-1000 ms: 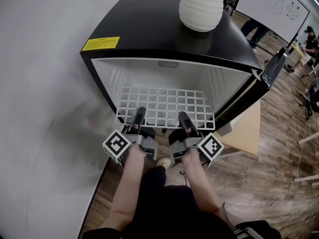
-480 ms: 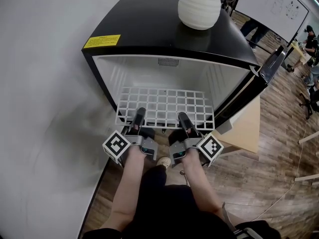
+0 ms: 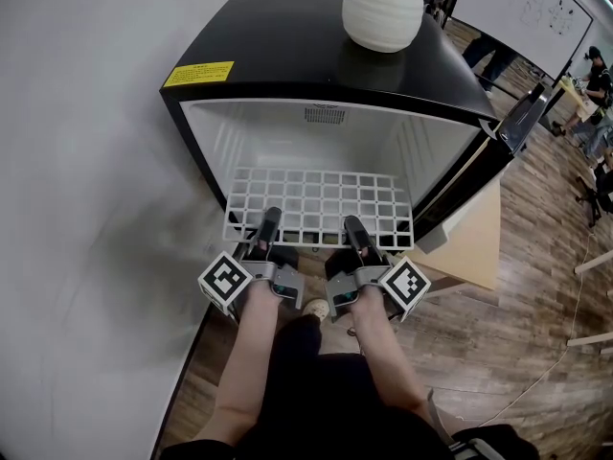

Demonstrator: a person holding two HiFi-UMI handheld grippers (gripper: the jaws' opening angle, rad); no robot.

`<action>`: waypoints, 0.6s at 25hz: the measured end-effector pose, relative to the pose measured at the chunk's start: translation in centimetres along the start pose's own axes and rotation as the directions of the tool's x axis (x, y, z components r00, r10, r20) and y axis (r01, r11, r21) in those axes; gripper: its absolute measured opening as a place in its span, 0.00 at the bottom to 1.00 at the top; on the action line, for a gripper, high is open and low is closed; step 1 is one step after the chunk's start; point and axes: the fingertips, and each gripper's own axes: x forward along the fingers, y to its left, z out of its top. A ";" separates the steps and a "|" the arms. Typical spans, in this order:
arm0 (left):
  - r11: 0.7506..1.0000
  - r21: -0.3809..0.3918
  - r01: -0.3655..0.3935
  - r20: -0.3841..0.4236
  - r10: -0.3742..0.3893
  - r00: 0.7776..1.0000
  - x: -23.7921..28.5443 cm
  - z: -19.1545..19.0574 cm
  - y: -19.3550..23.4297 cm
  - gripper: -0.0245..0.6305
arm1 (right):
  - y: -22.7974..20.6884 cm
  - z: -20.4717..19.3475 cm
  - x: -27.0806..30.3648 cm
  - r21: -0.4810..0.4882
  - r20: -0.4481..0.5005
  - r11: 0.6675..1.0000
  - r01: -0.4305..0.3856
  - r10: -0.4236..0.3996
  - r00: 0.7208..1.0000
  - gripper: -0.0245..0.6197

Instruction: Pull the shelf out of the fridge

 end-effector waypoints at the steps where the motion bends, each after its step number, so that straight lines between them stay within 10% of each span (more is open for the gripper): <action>1: 1.000 -0.002 0.004 -0.001 -0.004 1.000 -0.1 0.0 -0.1 0.08 | 0.0 0.0 -0.1 -0.002 0.001 1.000 0.000 0.000 1.000 0.05; 15: 1.000 0.001 -0.017 -0.002 0.017 1.000 -2.0 -0.7 0.0 0.08 | -0.1 -0.8 -1.9 -0.001 -0.003 1.000 0.005 -0.005 1.000 0.06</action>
